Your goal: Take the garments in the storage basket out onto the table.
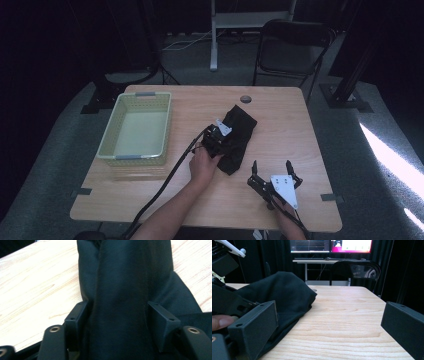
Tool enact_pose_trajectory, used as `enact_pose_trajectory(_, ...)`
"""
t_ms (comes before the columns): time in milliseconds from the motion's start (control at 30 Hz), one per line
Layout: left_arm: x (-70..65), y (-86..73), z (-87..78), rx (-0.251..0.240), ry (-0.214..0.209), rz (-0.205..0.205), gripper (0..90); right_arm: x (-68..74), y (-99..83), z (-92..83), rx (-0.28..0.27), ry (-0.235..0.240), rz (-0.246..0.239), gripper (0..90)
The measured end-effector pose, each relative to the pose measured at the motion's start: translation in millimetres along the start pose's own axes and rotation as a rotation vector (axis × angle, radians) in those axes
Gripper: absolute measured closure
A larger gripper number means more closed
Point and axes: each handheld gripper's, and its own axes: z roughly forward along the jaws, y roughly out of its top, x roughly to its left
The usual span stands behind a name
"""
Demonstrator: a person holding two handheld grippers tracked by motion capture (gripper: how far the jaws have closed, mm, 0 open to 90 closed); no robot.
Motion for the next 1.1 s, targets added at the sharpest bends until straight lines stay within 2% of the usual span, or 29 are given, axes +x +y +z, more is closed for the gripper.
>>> enact_pose_trajectory(100, 1.5, 0.9, 0.3, -0.003, 0.012, 0.014, 34.2, 0.0, 0.0, 0.1, -0.001, 0.000, 0.000, 0.1)
enact_pose_trajectory(167, 0.1, 0.7, 0.1, -0.017, 0.037, 0.050, 31.6, 0.0, 0.0, 0.0, 0.000, 0.001, -0.001, 0.1)
enact_pose_trajectory(267, -0.1, 0.5, -0.3, -0.023, 0.044, 0.070, 29.9, 0.0, 0.1, 0.1, 0.001, 0.001, 0.002, 0.1)
enact_pose_trajectory(300, -0.1, 0.5, 0.2, -0.026, 0.040, 0.064, 29.9, -0.1, 0.1, 0.1, 0.000, 0.001, 0.001, 0.1)
enact_pose_trajectory(333, 0.7, 1.0, 1.4, -0.016, 0.072, 0.048, 21.9, 0.0, 0.0, 0.1, 0.000, 0.000, 0.001, 0.1)
enact_pose_trajectory(400, 3.8, 2.2, 3.6, 0.008, 0.042, 0.007, 20.8, 0.0, 0.0, 0.1, 0.000, 0.000, 0.001, 0.1)
enact_pose_trajectory(433, 3.8, 2.2, 3.6, 0.008, 0.042, 0.007, 20.7, 0.0, 0.0, 0.1, 0.000, 0.000, 0.001, 0.1)
enact_pose_trajectory(467, 7.3, 2.6, 5.6, 0.019, 0.015, -0.015, 20.7, 0.0, 0.1, 0.1, 0.001, 0.000, 0.002, 0.1)
enact_pose_trajectory(533, 9.7, 2.5, 7.8, 0.034, -0.017, -0.029, 20.7, -0.2, 0.1, 0.2, 0.003, -0.001, 0.004, 0.1)
enact_pose_trajectory(567, 9.7, 2.5, 7.8, 0.034, -0.017, -0.029, 20.6, -0.2, 0.1, 0.3, 0.003, 0.000, 0.005, 0.1)
enact_pose_trajectory(600, 10.2, 2.6, 10.2, 0.045, -0.013, -0.047, 17.5, -0.3, 0.1, 0.3, 0.004, 0.000, 0.004, 0.1)
enact_pose_trajectory(700, 9.1, 1.6, 14.3, 0.052, 0.047, -0.050, 1.3, -0.2, 0.1, 0.3, 0.003, 0.000, 0.004, 0.1)
enact_pose_trajectory(867, 8.5, 1.8, 15.2, 0.053, 0.061, -0.047, 0.3, -0.5, 0.2, 0.4, 0.004, 0.000, 0.006, 0.1)
enact_pose_trajectory(967, 13.7, -0.1, 16.7, 0.090, -0.002, -0.130, 0.3, -0.4, 0.1, 0.3, 0.004, 0.001, 0.009, 0.1)
enact_pose_trajectory(1033, 14.9, -2.1, 13.6, 0.059, -0.019, -0.147, 0.4, -0.6, 0.2, 0.5, 0.005, 0.002, 0.006, 0.1)
enact_pose_trajectory(1100, 14.0, -3.9, 10.8, 0.027, -0.012, -0.145, 0.4, -0.7, 0.3, 0.7, 0.005, 0.003, 0.007, 0.1)
